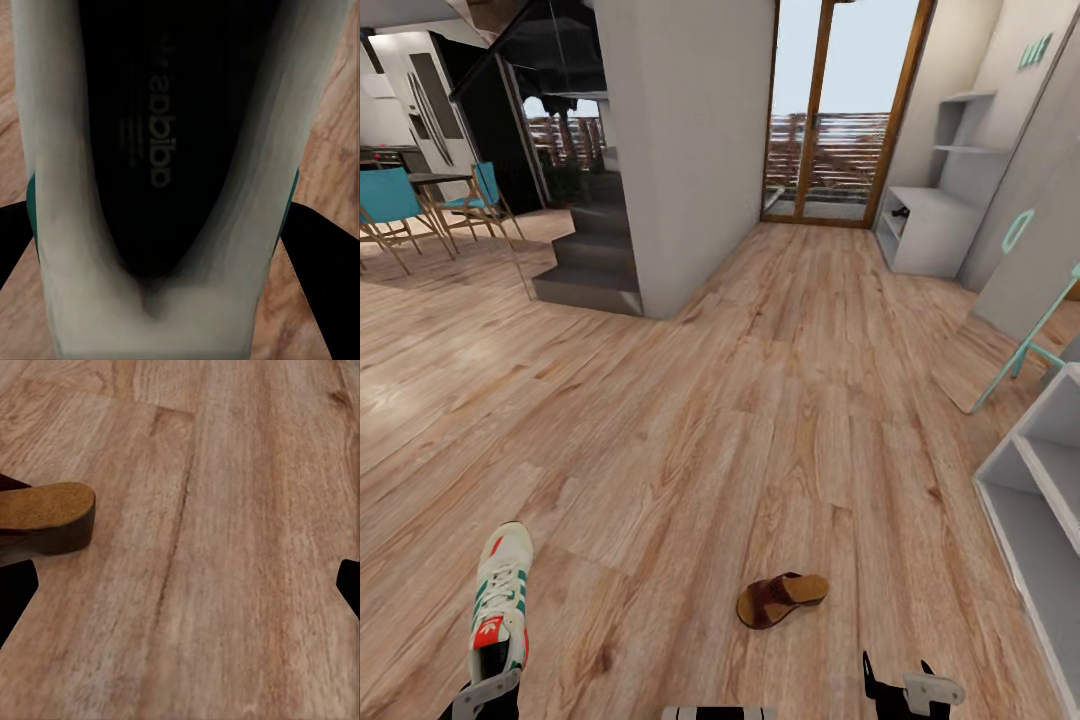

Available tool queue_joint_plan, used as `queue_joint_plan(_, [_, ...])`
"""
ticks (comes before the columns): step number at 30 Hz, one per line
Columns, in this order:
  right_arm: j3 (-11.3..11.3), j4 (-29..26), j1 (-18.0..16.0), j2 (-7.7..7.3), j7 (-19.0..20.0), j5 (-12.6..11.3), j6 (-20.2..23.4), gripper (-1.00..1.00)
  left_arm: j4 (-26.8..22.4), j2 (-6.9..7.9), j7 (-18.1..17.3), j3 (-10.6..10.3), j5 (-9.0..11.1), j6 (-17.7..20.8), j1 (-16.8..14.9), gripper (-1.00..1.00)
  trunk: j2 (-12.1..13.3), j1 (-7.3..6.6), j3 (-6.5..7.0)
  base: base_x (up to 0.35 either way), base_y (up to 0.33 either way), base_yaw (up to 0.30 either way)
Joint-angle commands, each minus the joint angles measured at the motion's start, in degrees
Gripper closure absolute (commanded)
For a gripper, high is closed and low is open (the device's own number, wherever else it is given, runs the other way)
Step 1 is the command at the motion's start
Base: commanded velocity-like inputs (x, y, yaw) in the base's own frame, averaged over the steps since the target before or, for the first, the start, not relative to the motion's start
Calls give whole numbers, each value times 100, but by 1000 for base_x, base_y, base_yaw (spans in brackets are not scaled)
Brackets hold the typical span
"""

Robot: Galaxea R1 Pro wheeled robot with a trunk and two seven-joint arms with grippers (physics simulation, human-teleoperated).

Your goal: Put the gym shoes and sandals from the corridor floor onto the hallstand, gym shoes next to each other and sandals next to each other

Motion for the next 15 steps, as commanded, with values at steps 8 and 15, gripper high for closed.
queue_joint_plan(8, [-6, 3, -3, 1, 11, -28, -21, -100, 8, 2, -61, 17, 63, -7, -3, 100, -2, -1, -4, 2, -13, 42])
queue_joint_plan(15, [-8, 3, -2, 1, 9, -28, -21, -100, 8, 2, -61, 17, 65, -7, -3, 100, -2, -1, -4, 0, -1, 231])
